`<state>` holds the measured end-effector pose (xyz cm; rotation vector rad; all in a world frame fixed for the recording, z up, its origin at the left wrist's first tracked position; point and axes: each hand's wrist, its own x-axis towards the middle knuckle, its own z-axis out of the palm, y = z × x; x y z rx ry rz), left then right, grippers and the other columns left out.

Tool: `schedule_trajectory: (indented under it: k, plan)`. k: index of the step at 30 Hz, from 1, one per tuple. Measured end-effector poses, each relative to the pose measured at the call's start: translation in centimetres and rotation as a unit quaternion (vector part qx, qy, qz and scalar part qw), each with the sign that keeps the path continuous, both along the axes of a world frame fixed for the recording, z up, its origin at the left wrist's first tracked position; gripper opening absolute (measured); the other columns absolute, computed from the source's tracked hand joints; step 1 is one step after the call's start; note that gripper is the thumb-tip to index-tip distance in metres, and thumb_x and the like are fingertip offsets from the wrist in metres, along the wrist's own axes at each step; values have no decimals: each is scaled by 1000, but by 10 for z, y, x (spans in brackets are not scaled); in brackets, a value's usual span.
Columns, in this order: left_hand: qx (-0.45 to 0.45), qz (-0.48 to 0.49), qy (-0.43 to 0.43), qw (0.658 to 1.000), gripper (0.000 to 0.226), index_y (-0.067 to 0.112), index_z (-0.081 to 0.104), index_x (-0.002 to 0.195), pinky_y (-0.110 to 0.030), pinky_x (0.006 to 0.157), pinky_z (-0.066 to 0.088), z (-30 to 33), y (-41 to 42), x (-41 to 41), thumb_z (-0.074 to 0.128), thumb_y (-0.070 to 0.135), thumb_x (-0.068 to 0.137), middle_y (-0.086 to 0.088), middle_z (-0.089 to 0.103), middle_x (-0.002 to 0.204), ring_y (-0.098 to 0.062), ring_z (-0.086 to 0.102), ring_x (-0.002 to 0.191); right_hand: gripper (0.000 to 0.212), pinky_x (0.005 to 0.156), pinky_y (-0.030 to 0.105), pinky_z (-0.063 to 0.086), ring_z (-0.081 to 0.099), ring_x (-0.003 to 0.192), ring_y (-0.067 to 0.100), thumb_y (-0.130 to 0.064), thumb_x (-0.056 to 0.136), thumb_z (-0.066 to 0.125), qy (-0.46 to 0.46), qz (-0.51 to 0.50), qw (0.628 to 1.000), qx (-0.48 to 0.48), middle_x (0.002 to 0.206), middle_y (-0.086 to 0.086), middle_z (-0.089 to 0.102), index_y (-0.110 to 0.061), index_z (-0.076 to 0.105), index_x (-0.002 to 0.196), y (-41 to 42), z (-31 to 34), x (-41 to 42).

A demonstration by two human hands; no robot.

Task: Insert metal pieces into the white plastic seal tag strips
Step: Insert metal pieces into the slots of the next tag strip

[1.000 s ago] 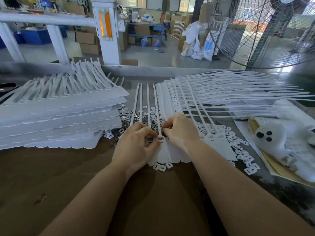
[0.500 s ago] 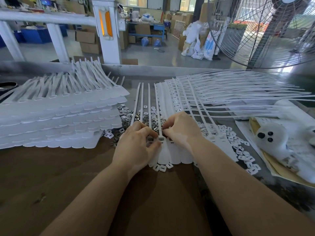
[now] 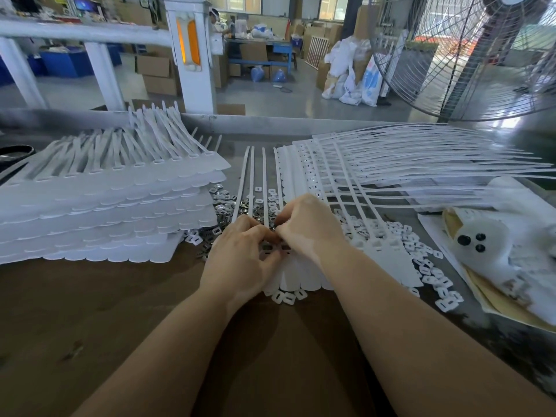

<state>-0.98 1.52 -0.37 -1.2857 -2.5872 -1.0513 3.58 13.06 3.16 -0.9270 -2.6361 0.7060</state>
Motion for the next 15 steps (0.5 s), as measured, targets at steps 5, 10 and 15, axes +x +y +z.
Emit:
schedule_trajectory:
  k: [5,10,15]
  plan:
    - [6,-4,-1,1000,25,24,67,104,-31,94,37,0,0,0,61,40,85,14,41,98,-4,38,95,12,92,39,46,58,103,19,-21,84,64,-14,-2,1000,10,103,-2,65,-25,70,94,-2,-1,-1]
    - [0,-3,0,1000,29,26,67,105,-28,93,36,-1,0,-1,60,44,84,14,41,99,-2,36,93,14,94,41,44,58,101,20,-24,87,63,-19,0,1000,-1,103,-1,65,-22,68,99,-1,-3,0]
    - [4,-1,7,1000,28,26,67,104,-27,92,36,-2,0,-1,61,43,84,15,41,98,-2,36,94,18,89,38,48,60,100,17,-27,86,64,-5,28,999,-24,106,-2,66,-25,69,102,1,-1,4]
